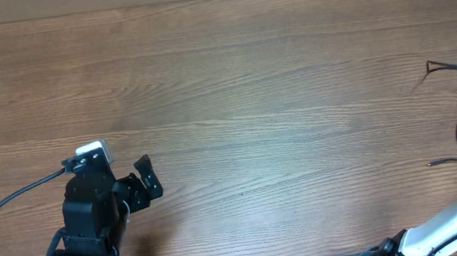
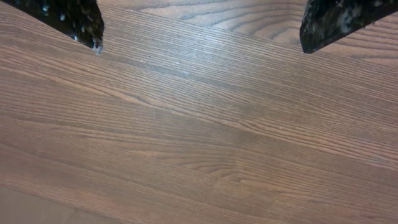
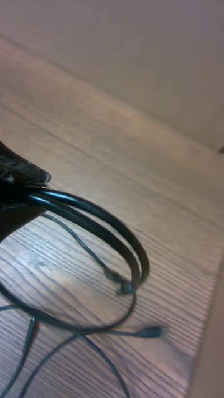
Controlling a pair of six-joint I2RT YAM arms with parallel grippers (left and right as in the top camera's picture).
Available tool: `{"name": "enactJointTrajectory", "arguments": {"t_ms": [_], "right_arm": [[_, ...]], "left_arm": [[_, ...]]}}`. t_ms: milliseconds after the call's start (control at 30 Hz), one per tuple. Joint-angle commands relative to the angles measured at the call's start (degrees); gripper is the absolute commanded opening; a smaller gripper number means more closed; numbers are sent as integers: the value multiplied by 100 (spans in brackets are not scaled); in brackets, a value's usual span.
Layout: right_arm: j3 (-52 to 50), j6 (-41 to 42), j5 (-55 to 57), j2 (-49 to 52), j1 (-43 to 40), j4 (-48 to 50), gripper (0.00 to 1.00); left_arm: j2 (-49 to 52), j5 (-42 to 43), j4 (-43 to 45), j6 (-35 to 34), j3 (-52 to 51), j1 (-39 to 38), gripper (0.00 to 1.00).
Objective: Untangle cables
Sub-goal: 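Carry the cable to the right edge with the right gripper, then release the cable at the right side and raise the right gripper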
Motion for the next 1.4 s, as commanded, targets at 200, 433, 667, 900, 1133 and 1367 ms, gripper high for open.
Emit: {"name": "enactJointTrajectory", "arguments": {"t_ms": [200, 433, 667, 900, 1133, 1367], "right_arm": [[122, 26, 17, 326, 15, -55, 100], [122, -352, -597, 326, 22, -254, 100], [122, -1320, -2629, 326, 444, -586, 100], [122, -1661, -1106, 326, 1663, -1635, 100], [122, -1661, -181, 326, 2594, -1714, 100], [122, -1659, -195, 326, 2859, -1296, 100]], "left_arm": [[-2, -76, 22, 127, 98, 9, 100], [-2, -76, 22, 127, 98, 9, 100], [-2, -76, 22, 127, 98, 9, 100], [-2, -76, 22, 127, 98, 9, 100], [-2, -76, 22, 127, 98, 9, 100], [-2, -76, 22, 127, 98, 9, 100]]}}
